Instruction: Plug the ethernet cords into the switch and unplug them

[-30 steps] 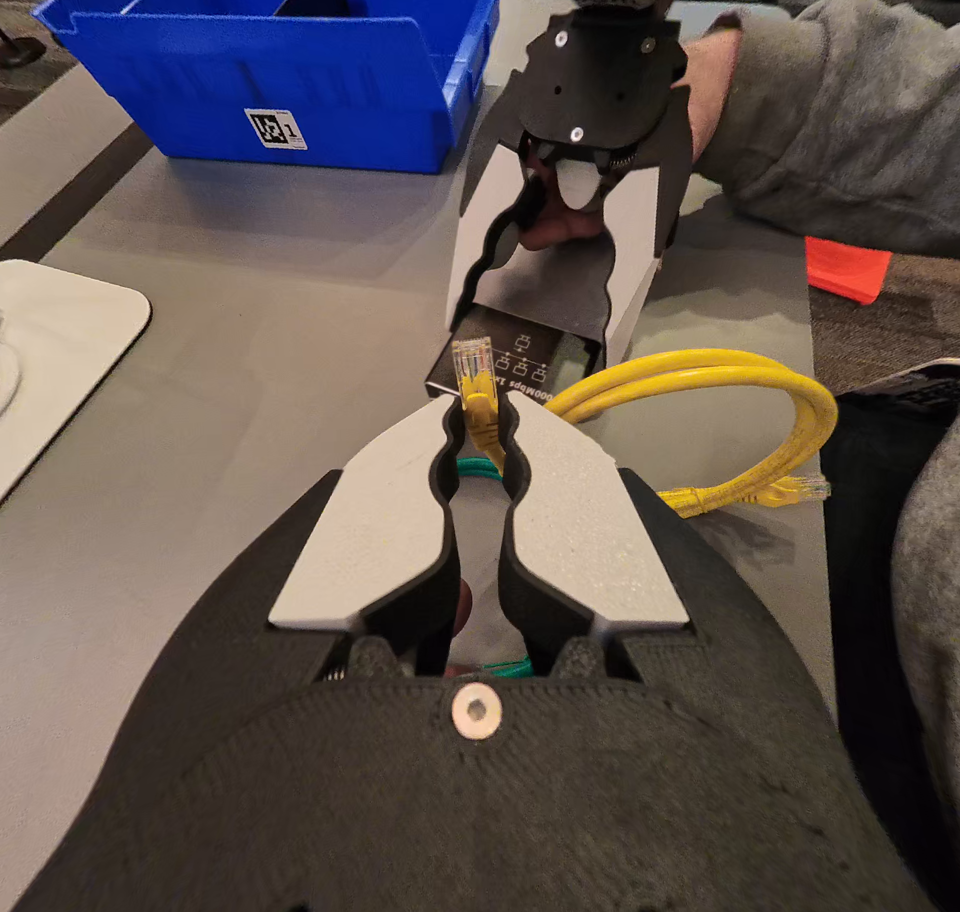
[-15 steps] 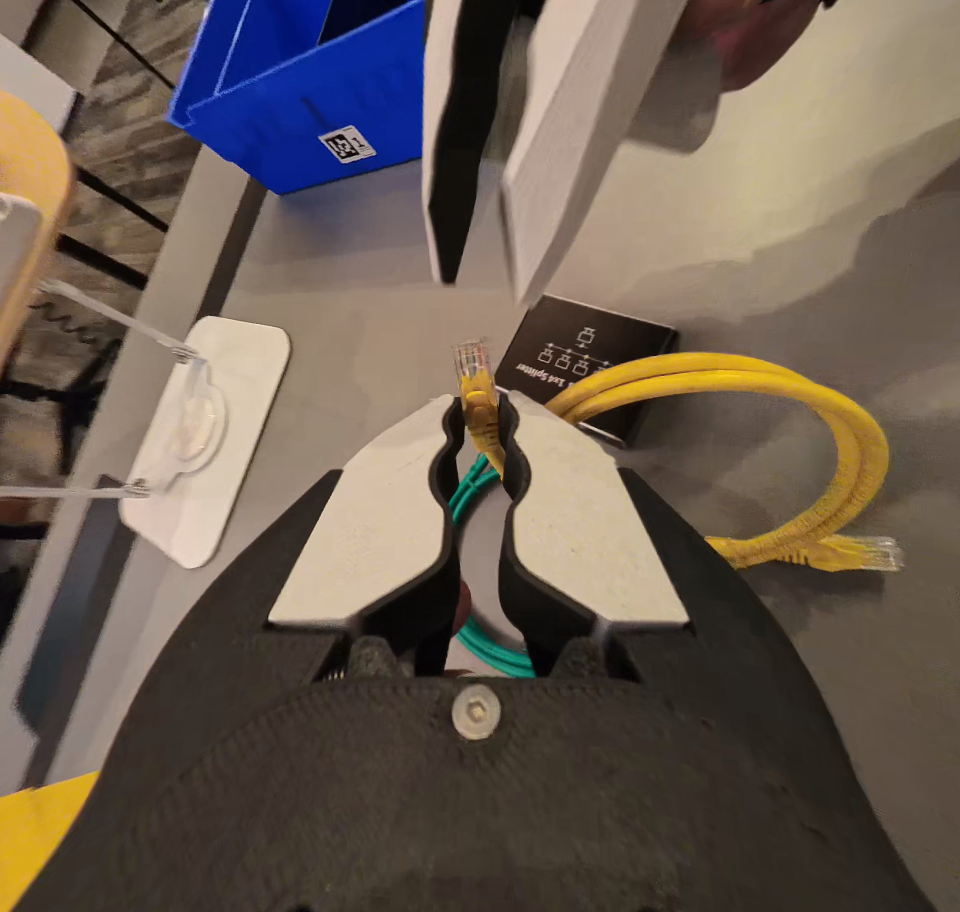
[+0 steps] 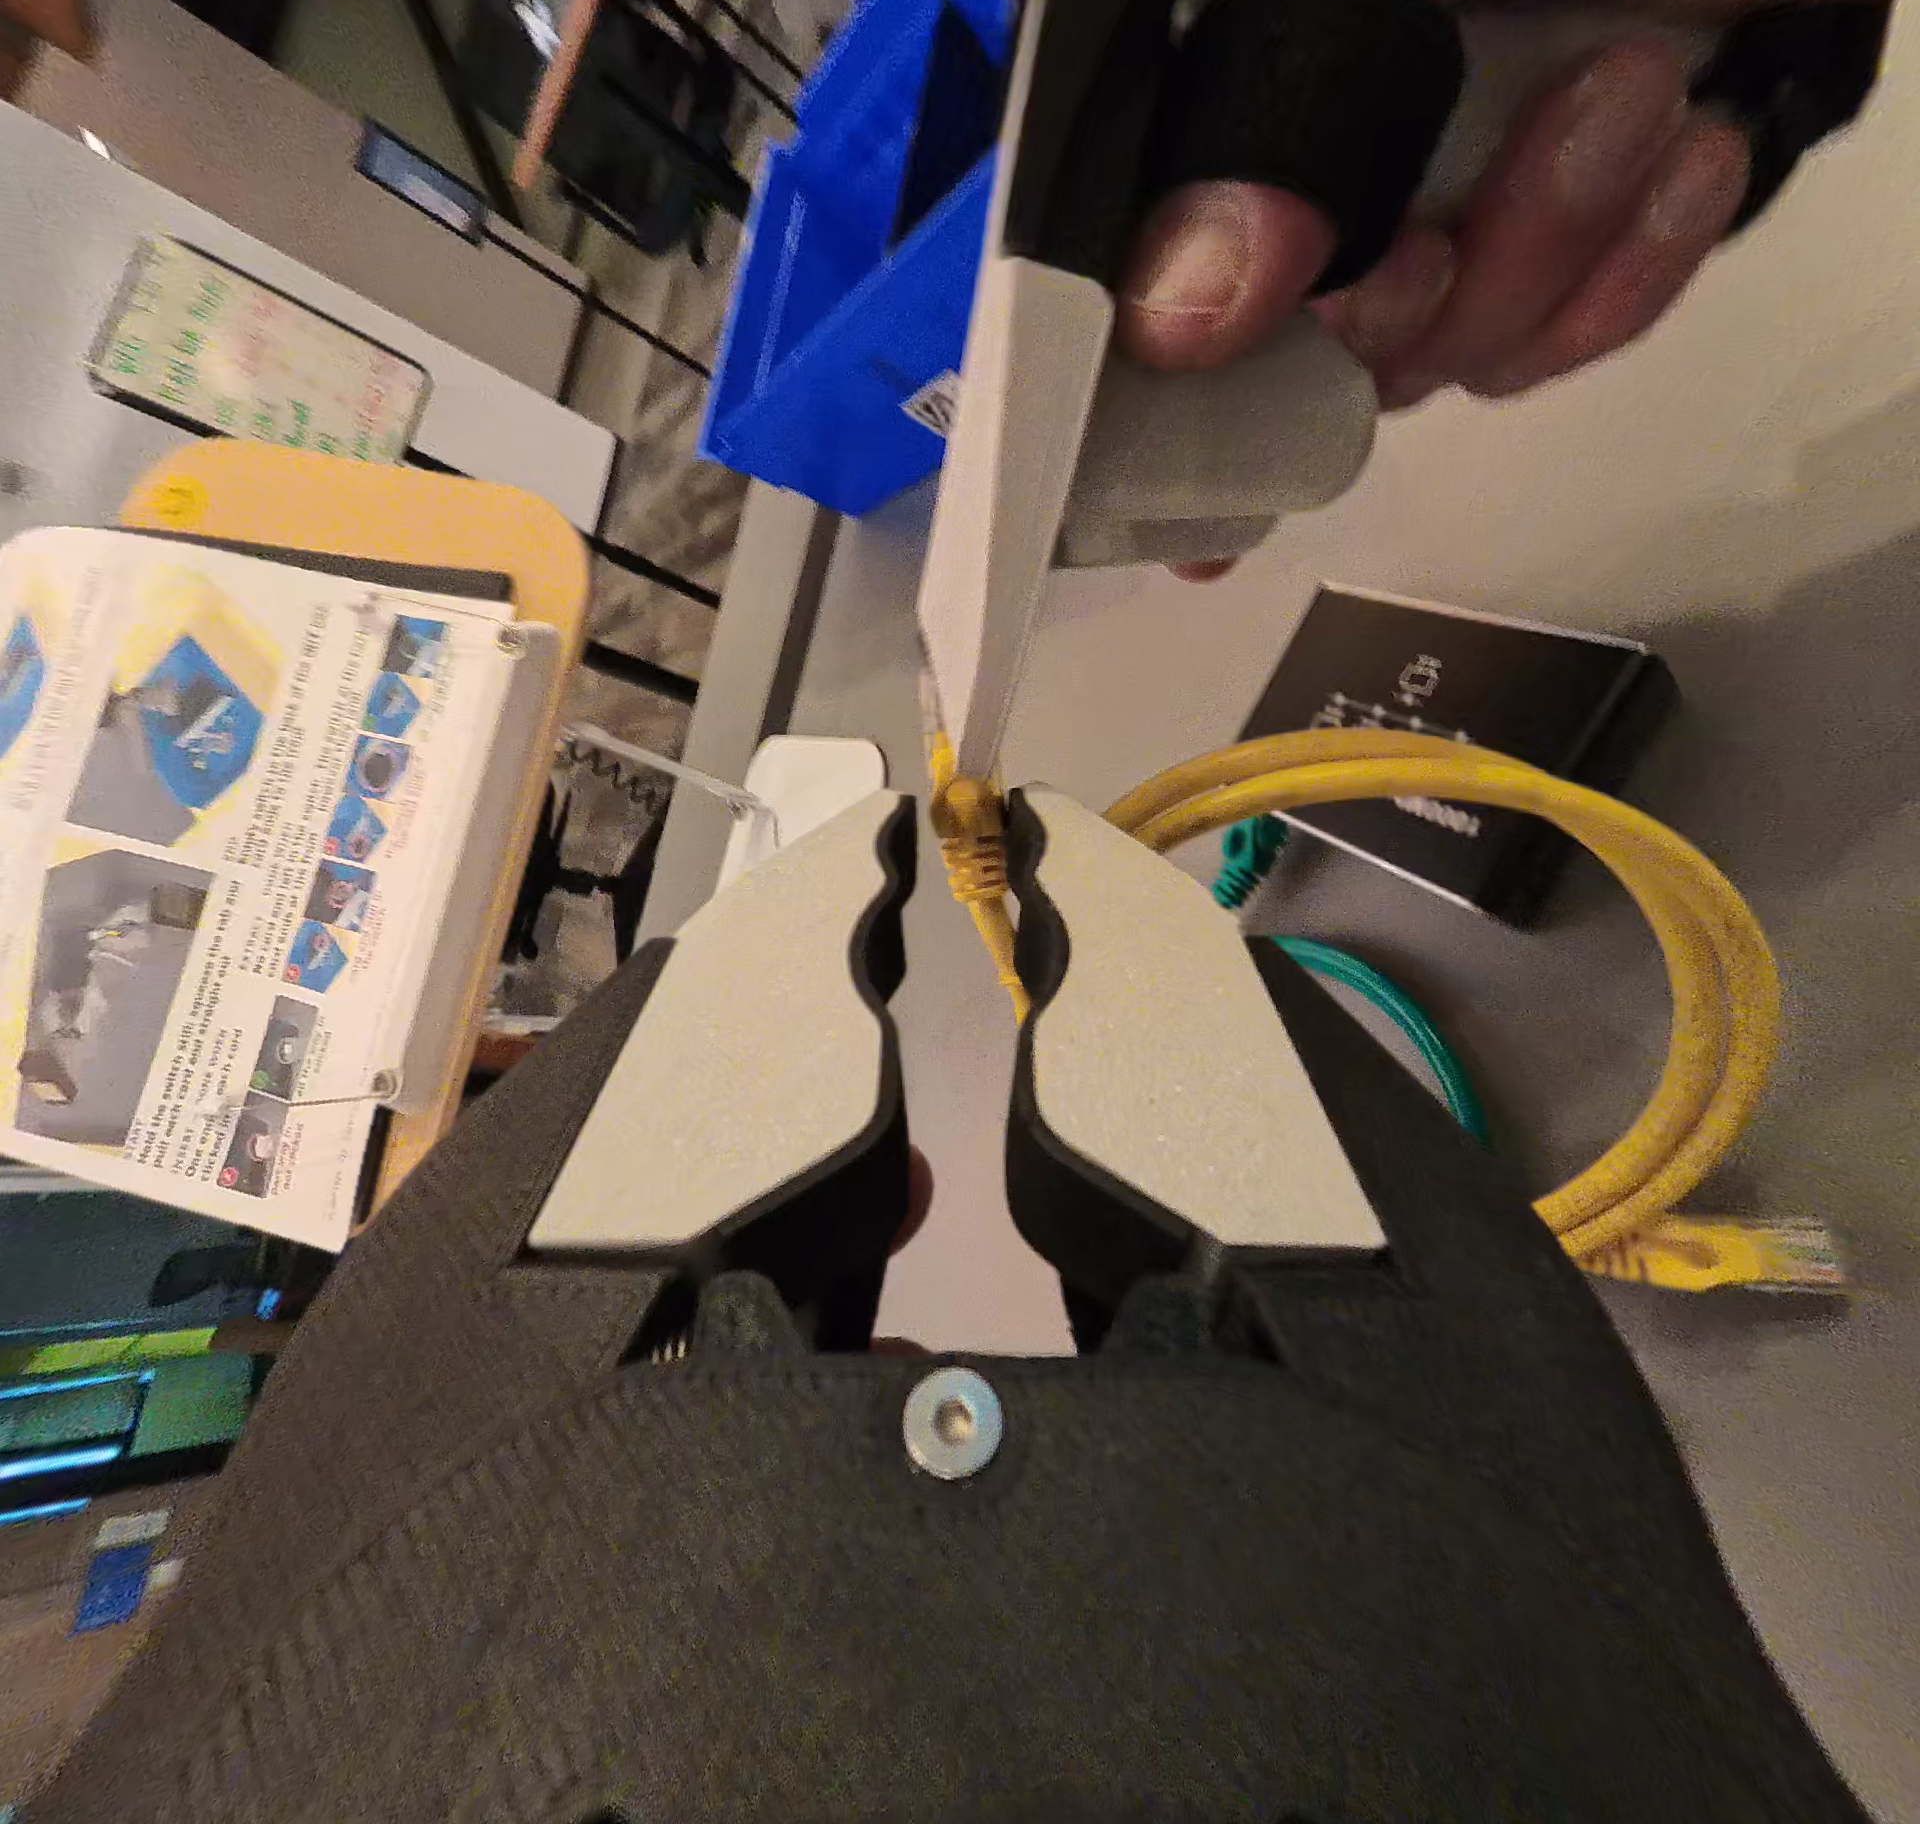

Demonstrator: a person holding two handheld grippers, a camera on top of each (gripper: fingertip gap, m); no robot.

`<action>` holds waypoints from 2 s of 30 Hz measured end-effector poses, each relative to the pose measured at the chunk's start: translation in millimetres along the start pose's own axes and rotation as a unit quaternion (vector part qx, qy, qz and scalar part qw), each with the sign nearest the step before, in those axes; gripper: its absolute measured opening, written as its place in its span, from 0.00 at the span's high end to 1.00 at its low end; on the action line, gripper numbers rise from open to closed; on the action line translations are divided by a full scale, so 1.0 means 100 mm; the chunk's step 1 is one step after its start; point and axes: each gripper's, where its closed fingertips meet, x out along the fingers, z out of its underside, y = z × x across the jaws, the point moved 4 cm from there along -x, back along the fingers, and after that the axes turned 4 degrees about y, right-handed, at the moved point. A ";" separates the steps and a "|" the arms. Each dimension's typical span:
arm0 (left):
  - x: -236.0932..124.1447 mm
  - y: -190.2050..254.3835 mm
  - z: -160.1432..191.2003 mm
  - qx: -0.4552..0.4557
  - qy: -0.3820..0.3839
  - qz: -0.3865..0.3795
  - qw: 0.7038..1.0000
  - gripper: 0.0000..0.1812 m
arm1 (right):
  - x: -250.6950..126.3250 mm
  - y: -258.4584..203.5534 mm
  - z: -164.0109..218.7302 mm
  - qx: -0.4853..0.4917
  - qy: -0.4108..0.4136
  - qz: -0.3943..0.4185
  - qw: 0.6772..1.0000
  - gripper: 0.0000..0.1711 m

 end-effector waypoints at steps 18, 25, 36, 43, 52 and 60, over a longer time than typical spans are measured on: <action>-0.17 -0.33 -0.17 -0.105 0.198 -0.047 0.973 0.72 | 0.29 -0.34 -0.35 0.054 0.121 -0.129 0.983 0.95; -0.24 -0.39 -0.03 -0.092 0.176 -0.079 0.977 0.78 | 0.23 -0.29 -0.31 0.047 0.126 -0.123 0.983 0.95; -0.52 -0.53 0.14 -0.217 0.183 -0.036 0.958 0.63 | 0.19 -0.29 -0.33 0.015 0.116 -0.102 0.988 0.95; -0.41 -0.33 0.26 -0.138 0.100 0.089 0.981 0.72 | 0.13 -0.35 -0.48 -0.005 0.084 -0.113 0.990 0.95; -0.15 -0.29 0.42 -0.271 0.088 0.067 0.956 0.96 | 0.14 -0.10 -0.56 -0.045 0.043 -0.029 0.998 0.81; -0.11 -0.38 0.52 -0.423 0.021 0.080 0.902 0.97 | 0.05 -0.33 -0.48 -0.353 -0.050 0.173 0.918 0.78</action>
